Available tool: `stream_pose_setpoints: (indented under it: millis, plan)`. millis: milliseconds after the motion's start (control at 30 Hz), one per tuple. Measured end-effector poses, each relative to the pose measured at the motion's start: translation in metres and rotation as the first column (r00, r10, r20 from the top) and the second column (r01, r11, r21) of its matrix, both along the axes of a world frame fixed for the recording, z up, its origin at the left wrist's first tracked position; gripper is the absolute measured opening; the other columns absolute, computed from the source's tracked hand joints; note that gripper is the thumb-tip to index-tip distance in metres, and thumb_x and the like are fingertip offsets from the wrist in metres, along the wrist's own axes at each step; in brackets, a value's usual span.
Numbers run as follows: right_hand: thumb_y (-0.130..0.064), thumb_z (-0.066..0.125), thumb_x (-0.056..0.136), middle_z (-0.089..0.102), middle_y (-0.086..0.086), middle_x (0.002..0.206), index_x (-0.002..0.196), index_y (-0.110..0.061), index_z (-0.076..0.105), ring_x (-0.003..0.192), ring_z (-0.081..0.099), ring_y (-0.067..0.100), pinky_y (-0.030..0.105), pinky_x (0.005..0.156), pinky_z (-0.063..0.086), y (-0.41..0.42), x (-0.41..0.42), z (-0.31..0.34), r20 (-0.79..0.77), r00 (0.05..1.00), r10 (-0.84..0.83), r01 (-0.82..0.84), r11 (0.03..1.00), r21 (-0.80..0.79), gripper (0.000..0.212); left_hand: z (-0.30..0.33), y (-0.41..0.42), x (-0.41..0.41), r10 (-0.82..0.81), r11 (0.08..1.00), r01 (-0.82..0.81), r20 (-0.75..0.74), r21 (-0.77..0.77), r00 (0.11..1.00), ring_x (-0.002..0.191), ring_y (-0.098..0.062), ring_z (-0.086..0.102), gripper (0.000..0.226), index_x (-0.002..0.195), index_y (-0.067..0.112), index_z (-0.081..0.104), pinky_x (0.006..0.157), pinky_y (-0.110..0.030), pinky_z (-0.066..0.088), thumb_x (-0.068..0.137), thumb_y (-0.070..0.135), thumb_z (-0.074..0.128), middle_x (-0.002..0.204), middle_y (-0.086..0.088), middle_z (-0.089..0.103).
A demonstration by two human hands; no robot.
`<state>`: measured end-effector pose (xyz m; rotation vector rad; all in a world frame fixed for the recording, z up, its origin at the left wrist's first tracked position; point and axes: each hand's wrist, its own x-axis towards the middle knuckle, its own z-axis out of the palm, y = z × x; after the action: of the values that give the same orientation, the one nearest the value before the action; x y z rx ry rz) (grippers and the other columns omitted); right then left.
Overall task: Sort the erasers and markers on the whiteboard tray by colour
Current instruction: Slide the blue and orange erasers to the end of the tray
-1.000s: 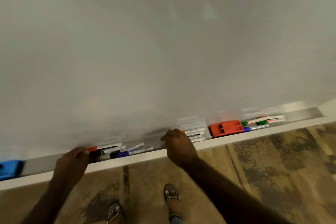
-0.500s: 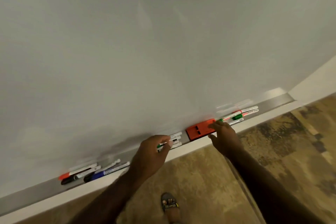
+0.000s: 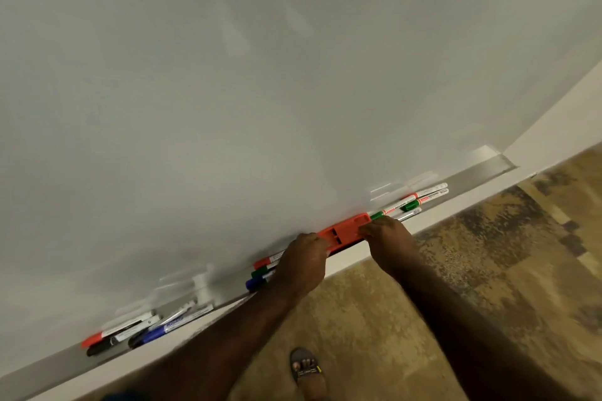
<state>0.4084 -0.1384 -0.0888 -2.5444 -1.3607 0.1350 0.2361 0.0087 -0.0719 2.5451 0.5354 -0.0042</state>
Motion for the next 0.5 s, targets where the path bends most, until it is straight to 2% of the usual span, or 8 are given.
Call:
stream_pose_setpoints:
  millis: [100,167,267,367,500]
  plan:
    - [0.0,0.071,0.079,0.073,0.004,0.08,0.085,-0.019,0.077,0.077,0.063,0.027,0.032,0.065,0.047,0.001,-0.001,-0.002,-0.027,1.0,-0.009,0.01,0.999,0.034,0.021,-0.009,-0.002,0.007,-0.045,0.991,0.049,-0.038,0.124,0.998,0.101,-0.035,0.061,0.019,0.099,0.01,0.068,0.088,-0.045,0.048,0.096,0.013,0.05,0.108,-0.012,0.07]
    - [0.0,0.072,0.082,0.074,0.004,0.084,0.09,-0.018,0.078,0.08,0.064,0.027,0.031,0.067,0.047,0.001,-0.001,-0.003,-0.042,0.999,0.0,0.003,0.998,0.069,0.02,-0.012,-0.005,0.01,-0.065,0.985,0.071,-0.042,0.154,0.997,0.103,-0.035,0.061,0.02,0.106,0.012,0.069,0.088,-0.044,0.048,0.094,0.013,0.053,0.112,-0.011,0.07]
    - [-0.005,0.074,0.086,0.074,0.006,0.086,0.1,-0.018,0.075,0.081,0.065,0.026,0.027,0.067,0.043,-0.003,-0.003,-0.004,-0.044,0.999,-0.001,0.007,0.991,0.132,0.02,-0.014,-0.009,0.013,-0.094,0.987,0.09,0.024,0.136,0.995,0.103,-0.034,0.063,0.024,0.113,0.016,0.07,0.089,-0.043,0.05,0.092,0.015,0.059,0.113,-0.009,0.072]
    - [-0.004,0.077,0.083,0.07,0.003,0.084,0.094,-0.02,0.072,0.079,0.061,0.023,0.027,0.067,0.042,-0.004,-0.006,-0.002,-0.048,0.999,-0.006,0.016,0.978,0.209,0.02,-0.014,-0.008,0.014,-0.088,0.991,0.081,0.069,0.103,0.994,0.102,-0.033,0.063,0.03,0.117,0.018,0.07,0.089,-0.042,0.051,0.089,0.014,0.061,0.113,-0.007,0.073]
    - [0.001,0.077,0.08,0.064,-0.003,0.083,0.088,-0.02,0.069,0.082,0.052,0.017,0.029,0.073,0.042,-0.005,-0.009,0.003,-0.023,0.996,0.087,-0.076,0.951,0.3,0.023,-0.014,-0.005,0.01,-0.01,1.0,0.009,0.149,0.005,0.989,0.093,-0.032,0.063,0.016,0.102,0.018,0.069,0.08,-0.044,0.053,0.09,0.015,0.06,0.102,-0.007,0.072]
